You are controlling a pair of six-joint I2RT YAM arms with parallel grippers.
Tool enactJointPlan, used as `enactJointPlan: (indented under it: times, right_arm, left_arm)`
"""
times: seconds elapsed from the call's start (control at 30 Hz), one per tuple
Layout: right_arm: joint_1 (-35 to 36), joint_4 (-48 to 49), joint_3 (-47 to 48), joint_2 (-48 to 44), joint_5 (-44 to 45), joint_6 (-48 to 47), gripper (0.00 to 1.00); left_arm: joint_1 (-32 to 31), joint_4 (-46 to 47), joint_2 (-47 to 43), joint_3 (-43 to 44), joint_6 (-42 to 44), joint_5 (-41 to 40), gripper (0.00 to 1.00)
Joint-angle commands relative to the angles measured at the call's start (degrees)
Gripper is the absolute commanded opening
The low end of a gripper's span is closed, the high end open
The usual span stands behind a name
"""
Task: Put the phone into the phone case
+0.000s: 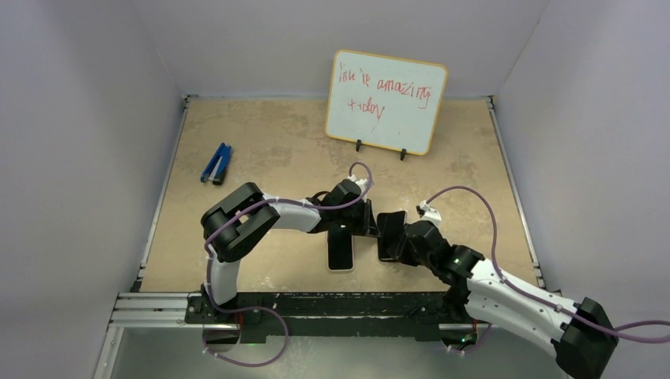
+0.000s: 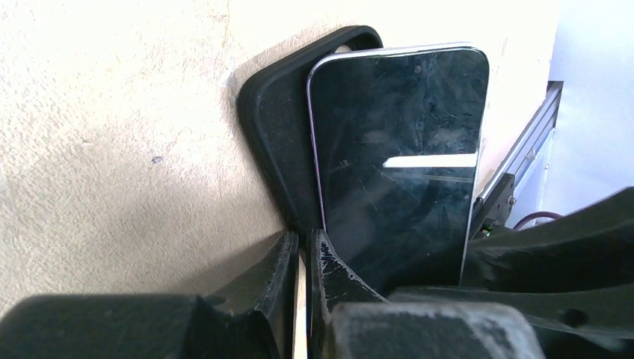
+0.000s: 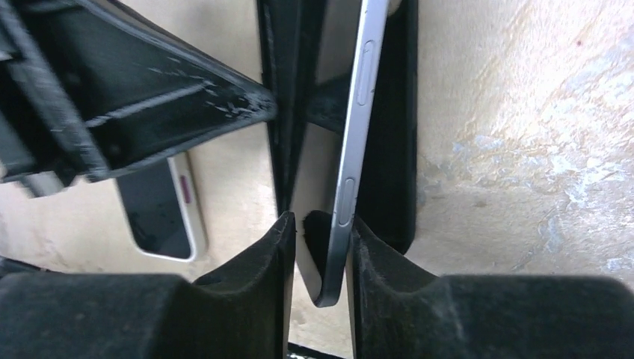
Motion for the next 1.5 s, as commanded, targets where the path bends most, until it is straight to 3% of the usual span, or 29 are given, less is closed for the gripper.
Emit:
enactJointPlan:
  times: [0.0,0.4,0.63,0.87,1.17,1.4,1.47]
  right_arm:
    - [-0.50,1.83,-0.14,4.49,-3.90,-2.35,0.32]
    - [-1.39,0.41,0.64,5.86,-3.10,-2.35,0.39]
    - [-1.48,3.65,1.32,7.76,-8.36,-5.27,0.13]
    - [-1.46,2.70,2.60,10.05,-12.21,-6.01,0.03]
    - [-2.35,-3.29,7.71,14.95,-13.86,-4.53,0.03]
    - [-3.05,-6.54,7.59,13.70,-13.98,-2.97,0.03]
    - [-3.61,-6.18,7.02,13.69,-14.59,-3.25,0.03]
  left_arm:
    - [-0.42,-0.82,0.59,2.34,2.20,-0.41,0.01]
    - [-0.42,-10.11,-0.74,5.64,9.29,-4.08,0.00]
    - [0.93,-8.87,-1.57,4.38,8.99,-3.19,0.00]
    - [2.72,-8.08,-2.54,3.82,8.97,-2.46,0.00]
    - [3.25,-9.29,-3.36,3.87,10.37,-3.02,0.00]
    - [3.25,-6.59,-4.51,2.61,8.27,-0.91,0.00]
    - [3.26,-6.01,-4.69,1.90,8.01,-0.99,0.07]
